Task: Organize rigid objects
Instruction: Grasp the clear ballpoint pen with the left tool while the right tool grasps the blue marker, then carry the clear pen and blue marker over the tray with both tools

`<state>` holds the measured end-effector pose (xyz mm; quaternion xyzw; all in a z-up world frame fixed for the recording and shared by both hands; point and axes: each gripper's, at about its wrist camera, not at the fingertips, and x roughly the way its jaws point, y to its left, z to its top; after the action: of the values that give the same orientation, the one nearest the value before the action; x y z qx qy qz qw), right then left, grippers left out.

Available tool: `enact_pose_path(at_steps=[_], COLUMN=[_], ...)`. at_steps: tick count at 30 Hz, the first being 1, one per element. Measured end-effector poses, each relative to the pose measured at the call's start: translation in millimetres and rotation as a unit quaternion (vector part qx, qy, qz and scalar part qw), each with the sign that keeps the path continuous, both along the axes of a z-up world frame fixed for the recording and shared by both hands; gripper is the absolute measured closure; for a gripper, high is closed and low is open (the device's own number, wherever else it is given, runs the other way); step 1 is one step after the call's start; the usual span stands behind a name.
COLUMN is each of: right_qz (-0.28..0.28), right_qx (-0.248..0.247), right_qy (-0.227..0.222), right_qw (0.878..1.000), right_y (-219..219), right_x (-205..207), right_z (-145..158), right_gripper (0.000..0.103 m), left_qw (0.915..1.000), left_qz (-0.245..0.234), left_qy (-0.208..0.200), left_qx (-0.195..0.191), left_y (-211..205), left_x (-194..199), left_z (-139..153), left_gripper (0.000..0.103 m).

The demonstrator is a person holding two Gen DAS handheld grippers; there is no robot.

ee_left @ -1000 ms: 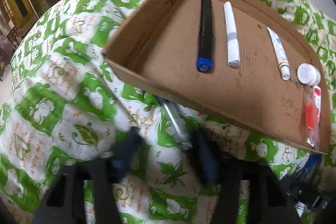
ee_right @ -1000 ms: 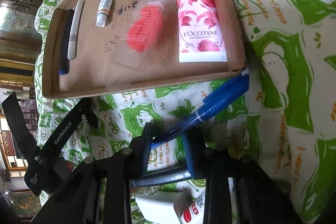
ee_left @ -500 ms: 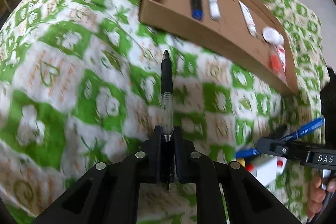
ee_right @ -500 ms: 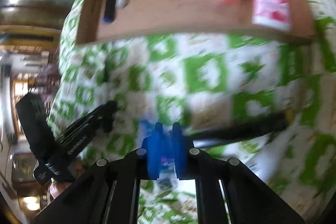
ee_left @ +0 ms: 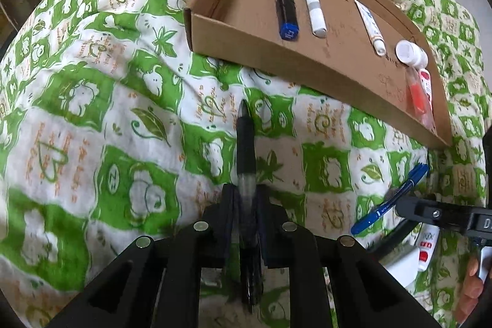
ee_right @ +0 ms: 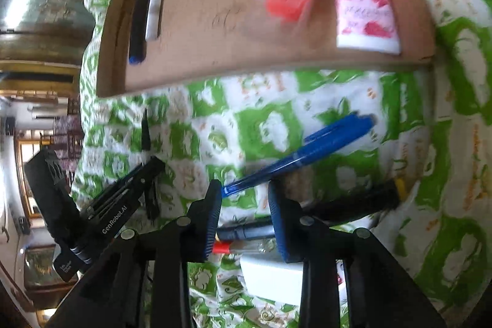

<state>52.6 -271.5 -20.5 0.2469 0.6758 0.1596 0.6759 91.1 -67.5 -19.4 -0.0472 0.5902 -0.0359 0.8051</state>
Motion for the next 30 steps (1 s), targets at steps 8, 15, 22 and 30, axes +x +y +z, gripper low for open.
enact_pose_path(at_steps=[8,15,22,30], right_qz=[-0.025,-0.005,0.11,0.092], right_qx=[-0.019,-0.013,0.011,-0.025], right_qy=[-0.013,-0.021,-0.029,-0.031], right_qw=[0.999,1.0,0.993,0.995], right_y=[1,6,55,47], right_x=[7,11,-1,3], right_z=[-17,-14,0,-16], right_gripper=[0.074,0.083,0.094,0.086], left_qw=[0.9996,0.9985,0.996,0.9974], left_qz=[-0.01,-0.055,-0.089,-0.071], left_qy=[-0.018,-0.001,0.008,-0.005], left_qx=[0.019,0.006,-0.01,-0.008], left_y=[-12,-30,-40,-35], left_x=[33,18,12,-4], left_z=[-8,-2,-4,-17], left_gripper=[0.093,0.093,0.093,0.093])
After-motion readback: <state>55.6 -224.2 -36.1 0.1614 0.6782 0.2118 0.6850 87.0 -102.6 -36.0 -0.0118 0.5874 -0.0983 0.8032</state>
